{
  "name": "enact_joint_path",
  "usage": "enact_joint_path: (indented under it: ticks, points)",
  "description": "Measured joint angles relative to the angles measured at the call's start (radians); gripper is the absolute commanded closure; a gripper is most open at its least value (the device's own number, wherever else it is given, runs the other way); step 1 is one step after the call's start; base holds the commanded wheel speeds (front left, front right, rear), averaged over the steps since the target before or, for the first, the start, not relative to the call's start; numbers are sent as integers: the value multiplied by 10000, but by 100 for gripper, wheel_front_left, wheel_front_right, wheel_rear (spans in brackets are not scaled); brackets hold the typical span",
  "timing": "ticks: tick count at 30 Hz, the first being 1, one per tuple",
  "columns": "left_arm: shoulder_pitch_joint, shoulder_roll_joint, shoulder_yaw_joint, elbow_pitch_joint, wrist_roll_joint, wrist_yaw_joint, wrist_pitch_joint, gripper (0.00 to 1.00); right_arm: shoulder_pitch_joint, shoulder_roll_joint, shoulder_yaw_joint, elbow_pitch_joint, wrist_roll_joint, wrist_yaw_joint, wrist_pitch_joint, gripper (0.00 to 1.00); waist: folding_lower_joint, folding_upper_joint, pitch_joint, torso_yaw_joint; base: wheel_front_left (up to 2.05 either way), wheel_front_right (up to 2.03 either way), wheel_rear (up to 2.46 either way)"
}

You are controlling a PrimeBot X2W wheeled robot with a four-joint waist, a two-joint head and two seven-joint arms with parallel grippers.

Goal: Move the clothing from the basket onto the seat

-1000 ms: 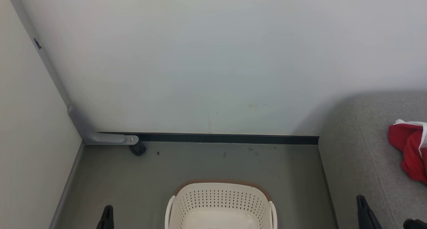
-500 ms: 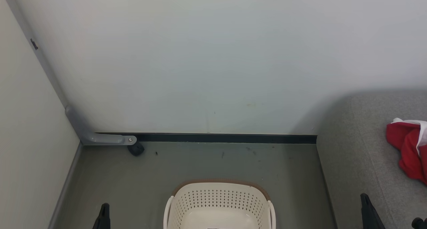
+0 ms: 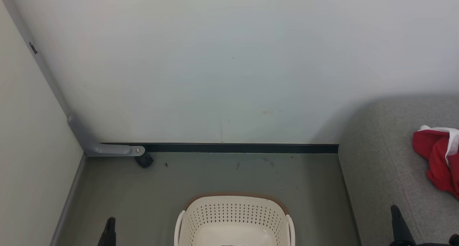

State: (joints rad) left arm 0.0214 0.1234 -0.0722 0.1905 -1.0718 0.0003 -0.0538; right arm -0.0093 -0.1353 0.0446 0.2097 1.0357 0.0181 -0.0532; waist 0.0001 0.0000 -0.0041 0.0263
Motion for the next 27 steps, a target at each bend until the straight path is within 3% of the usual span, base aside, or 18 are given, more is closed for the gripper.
enact_joint_path:
  ticks: [27]
  points:
    - [-593,-449,936,579,-2976,-681,951,100,-455,512,-1011,512,3173,575,949,100,0,0,34,-152,0,0,0]
